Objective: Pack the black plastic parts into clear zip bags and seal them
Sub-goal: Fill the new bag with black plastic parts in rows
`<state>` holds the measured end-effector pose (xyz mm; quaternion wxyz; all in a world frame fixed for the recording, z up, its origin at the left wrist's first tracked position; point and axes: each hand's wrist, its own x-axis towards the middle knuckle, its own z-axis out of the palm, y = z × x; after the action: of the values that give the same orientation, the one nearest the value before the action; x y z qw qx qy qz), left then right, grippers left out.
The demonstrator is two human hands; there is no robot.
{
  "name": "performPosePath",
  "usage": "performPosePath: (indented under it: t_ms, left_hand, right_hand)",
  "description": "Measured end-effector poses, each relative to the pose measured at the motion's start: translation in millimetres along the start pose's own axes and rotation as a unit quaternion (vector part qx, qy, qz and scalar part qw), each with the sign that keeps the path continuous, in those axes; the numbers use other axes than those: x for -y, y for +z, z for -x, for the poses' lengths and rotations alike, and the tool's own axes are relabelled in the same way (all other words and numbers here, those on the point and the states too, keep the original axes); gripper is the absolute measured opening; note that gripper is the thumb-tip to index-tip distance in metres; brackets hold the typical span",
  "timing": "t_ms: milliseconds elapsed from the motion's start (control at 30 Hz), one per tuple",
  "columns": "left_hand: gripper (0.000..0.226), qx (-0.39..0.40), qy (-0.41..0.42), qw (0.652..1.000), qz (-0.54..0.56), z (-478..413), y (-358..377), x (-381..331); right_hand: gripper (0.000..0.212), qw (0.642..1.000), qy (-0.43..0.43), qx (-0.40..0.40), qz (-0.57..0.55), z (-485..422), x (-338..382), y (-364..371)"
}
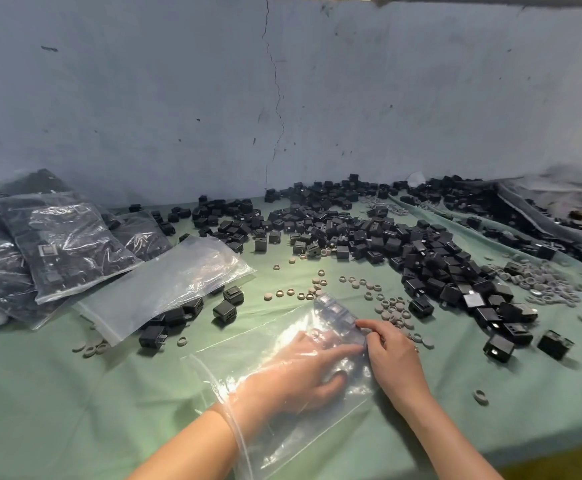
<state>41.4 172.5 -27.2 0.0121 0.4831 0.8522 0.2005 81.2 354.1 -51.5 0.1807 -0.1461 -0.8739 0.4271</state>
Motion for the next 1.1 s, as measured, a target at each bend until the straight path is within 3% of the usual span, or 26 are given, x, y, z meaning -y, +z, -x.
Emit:
performPosePath:
  t_ms: [200,500,633,733,833,967,1100]
  left_hand:
    - [0.039,0.007,0.013,1.0,-0.022,-2.1,5.0,3.6]
    - [0.05,0.052,-0.022,0.998,-0.015,-20.0,16.2,7.4]
    - [0.054,0.014,-0.029,0.992,-0.125,-26.2,18.3,7.9]
    - [0.054,0.024,-0.045,0.988,-0.146,-28.2,14.6,3.2]
    - [0.051,0.022,-0.057,0.993,-0.096,-23.3,4.9,-2.8]
    - [0.036,-0.03,-0.11,0.985,0.133,4.4,-3.3,-14.4]
    - [0.027,-0.16,-0.121,0.971,0.132,62.5,-23.0,10.7]
  right_hand:
    - [0.036,1.0,-0.002,0.005,0.0,-0.4,0.1,-1.0]
    - [0.041,1.0,-0.002,0.005,0.01,-1.6,-0.7,0.2]
    - [0.043,0.999,-0.017,0.0,0.049,-1.9,-0.8,2.6]
    - [0.044,0.998,-0.021,0.003,0.06,-2.0,0.2,2.6]
    - [0.045,0.996,-0.024,0.005,0.083,-1.2,-0.5,2.8]
    - [0.042,0.99,-0.026,-0.012,0.135,-0.7,-1.4,5.4]
    - [0.042,0.988,-0.027,-0.021,0.148,-0.6,-2.9,6.8]
